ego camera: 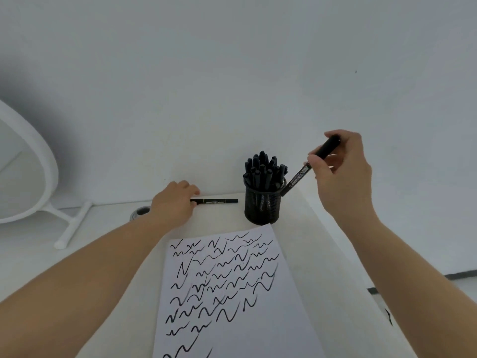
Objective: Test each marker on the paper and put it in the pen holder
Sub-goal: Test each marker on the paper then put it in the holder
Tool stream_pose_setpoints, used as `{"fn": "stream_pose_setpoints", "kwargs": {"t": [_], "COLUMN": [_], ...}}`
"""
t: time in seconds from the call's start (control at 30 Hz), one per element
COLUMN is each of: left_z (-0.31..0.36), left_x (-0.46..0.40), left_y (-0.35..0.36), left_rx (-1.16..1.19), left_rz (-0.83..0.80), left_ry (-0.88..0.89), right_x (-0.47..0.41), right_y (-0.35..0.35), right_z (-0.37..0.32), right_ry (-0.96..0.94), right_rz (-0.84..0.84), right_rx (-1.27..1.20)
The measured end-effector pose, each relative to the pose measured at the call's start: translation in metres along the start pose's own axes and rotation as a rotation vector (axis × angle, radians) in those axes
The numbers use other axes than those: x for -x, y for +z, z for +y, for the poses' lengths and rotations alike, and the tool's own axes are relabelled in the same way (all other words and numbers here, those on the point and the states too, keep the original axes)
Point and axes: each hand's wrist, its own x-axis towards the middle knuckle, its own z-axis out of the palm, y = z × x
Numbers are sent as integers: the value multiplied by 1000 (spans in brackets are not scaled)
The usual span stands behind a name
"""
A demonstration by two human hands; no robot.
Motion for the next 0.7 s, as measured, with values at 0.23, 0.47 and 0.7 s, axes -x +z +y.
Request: {"fn": "stream_pose_setpoints", "kwargs": {"t": [0.23,0.47,0.7], "left_z": [-18,-15,-18], "left_x": [-12,-18,-15], "left_y": [23,24,22], "left_rx": [-252,-210,-159], "left_rz": [-35,-28,12], "left_ry": [97,93,36], "right_x": [-10,-15,-3], "right_y": [18,37,54], "right_z": [15,29,51], "right_ry": [-74,-63,-51], "right_rz": [28,-7,-75], "right_rx": [-16,31,197]}}
